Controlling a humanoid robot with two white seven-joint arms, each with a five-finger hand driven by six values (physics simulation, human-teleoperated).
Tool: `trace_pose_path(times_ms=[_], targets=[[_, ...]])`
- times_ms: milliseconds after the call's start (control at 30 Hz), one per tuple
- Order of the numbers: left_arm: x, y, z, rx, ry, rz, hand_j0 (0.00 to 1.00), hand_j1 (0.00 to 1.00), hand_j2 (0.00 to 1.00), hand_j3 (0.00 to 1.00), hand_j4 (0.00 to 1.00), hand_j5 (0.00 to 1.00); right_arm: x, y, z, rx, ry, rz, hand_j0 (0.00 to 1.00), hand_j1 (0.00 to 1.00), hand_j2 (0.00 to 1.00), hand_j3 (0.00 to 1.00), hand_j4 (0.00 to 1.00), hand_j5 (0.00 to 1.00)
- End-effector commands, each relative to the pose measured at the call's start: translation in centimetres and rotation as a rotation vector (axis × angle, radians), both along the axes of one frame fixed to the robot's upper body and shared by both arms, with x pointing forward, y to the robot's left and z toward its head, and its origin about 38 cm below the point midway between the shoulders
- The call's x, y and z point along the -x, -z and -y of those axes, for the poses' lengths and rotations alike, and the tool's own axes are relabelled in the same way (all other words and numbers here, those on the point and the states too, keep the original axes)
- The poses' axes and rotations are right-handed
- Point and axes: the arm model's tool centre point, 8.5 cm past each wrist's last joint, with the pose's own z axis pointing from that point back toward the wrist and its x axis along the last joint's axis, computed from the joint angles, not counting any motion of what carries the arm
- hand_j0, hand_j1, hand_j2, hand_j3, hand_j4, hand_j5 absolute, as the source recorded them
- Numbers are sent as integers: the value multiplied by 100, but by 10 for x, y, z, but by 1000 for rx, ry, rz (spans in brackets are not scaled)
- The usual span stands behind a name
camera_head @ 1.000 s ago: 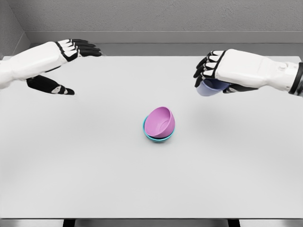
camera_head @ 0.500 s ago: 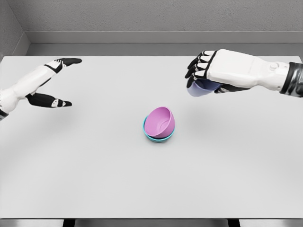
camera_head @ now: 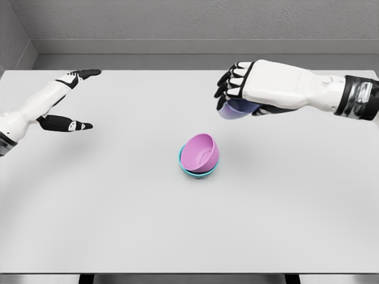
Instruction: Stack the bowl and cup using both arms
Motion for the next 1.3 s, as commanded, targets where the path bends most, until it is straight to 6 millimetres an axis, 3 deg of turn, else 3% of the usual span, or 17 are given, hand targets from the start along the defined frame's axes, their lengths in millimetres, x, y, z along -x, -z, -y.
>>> trace_pose_path(times_ms=[0,433,1267], targets=[[-1,3,-4,10,-12,-11,100,100,100,100,100,100,1,-1,-3,-8,-10,-1,63,63,63,63,63,63],[-2,6,-1,23,-11,-15,100,100,100,100,100,100,5,3,-24,-23,-76,-12,64,64,64,64,64,64],[-3,11,-1,36,-18,-27,100,100,100,100,100,100,13,-3,-36,-26,-190,14,66,66,66,66,66,66]])
